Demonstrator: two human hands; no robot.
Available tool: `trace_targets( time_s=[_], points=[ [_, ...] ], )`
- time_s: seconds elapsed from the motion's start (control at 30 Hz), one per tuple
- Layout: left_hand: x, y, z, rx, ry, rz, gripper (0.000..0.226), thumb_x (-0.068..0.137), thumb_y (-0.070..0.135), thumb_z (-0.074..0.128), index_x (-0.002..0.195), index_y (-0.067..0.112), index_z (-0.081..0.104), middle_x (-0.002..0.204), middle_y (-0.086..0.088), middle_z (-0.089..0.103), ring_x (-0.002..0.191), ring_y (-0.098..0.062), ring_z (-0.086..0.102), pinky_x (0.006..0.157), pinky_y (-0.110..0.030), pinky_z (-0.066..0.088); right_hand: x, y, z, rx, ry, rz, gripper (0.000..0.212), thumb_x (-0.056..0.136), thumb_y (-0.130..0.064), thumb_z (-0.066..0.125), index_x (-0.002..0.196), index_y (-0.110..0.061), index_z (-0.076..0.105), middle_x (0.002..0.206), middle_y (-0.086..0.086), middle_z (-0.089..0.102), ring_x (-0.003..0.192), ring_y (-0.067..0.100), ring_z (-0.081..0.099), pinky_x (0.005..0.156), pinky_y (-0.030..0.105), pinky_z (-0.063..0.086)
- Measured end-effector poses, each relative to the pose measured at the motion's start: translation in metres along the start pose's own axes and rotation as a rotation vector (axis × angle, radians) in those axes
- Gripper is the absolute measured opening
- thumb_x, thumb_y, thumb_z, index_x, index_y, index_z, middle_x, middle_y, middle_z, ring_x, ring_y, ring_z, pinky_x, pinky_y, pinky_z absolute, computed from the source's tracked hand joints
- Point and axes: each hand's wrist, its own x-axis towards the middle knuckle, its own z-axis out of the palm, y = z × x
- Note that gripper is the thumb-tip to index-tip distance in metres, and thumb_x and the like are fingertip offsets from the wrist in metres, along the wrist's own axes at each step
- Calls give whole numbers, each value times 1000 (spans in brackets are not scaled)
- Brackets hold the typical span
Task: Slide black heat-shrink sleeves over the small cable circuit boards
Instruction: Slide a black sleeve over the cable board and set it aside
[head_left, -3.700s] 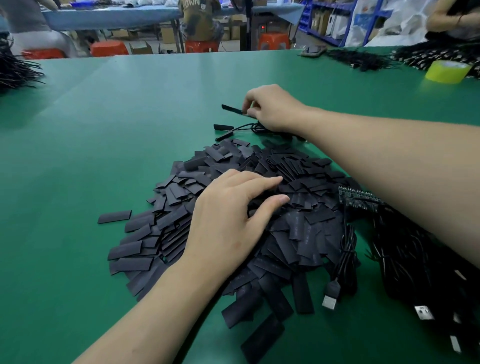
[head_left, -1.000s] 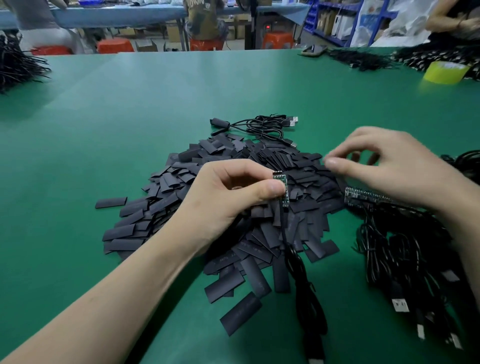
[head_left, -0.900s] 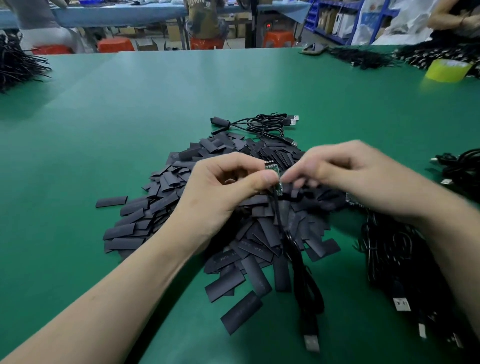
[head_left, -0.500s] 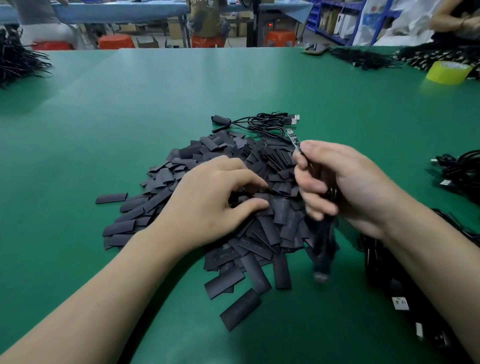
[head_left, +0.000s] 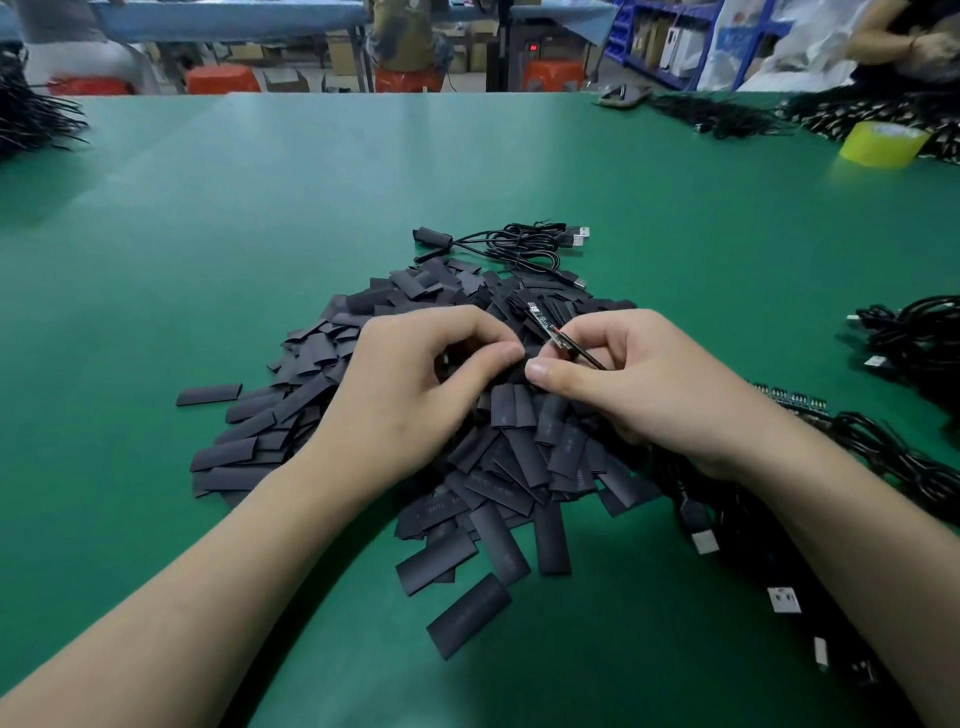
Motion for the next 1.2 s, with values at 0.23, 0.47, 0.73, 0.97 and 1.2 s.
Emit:
trace_targets(
  time_s=[0.23, 0.47, 0.73, 0.97, 1.2],
  points=[
    [-2, 4, 6, -54, 2, 42, 11, 90, 29, 77, 102, 27, 79, 85, 23, 72, 78, 4, 65, 69, -8, 42, 0, 0, 3, 192, 16, 23, 20, 98, -23, 65, 79, -19, 69, 49, -11, 38, 42, 8, 20, 41, 16, 19],
    [-2, -5, 5, -20, 71, 0, 23, 81, 31, 85, 103, 27, 81, 90, 27, 69, 77, 13, 61, 72, -8, 45, 3, -5, 1, 336, 10, 85, 42, 102, -50, 48, 81, -21, 69, 56, -7, 29, 44, 8, 19, 41, 16, 19],
    [0, -9, 5, -183, 117, -137, 14, 83, 21, 83, 96, 26, 82, 88, 19, 77, 74, 3, 68, 70, -10, 47, 1, -1, -11, 123, -46, 0, 41, 106, -38, 49, 69, -22, 53, 54, -10, 33, 45, 8, 26, 40, 16, 23],
    [1, -8, 4, -220, 111, -137, 16, 84, 19, 83, 94, 30, 80, 87, 19, 77, 73, 2, 68, 69, -12, 49, 2, 0, -10, -85, -62, -65, 41, 94, -50, 49, 71, -16, 54, 55, -3, 33, 49, 13, 27, 45, 22, 21],
    [1, -11, 3, -159, 77, -118, 17, 82, 25, 83, 97, 31, 81, 88, 18, 76, 72, -3, 66, 67, -24, 53, 1, 0, -10, -146, -91, -86, 42, 93, -47, 48, 71, -12, 49, 54, -11, 33, 49, 8, 28, 46, 19, 22]
  ],
)
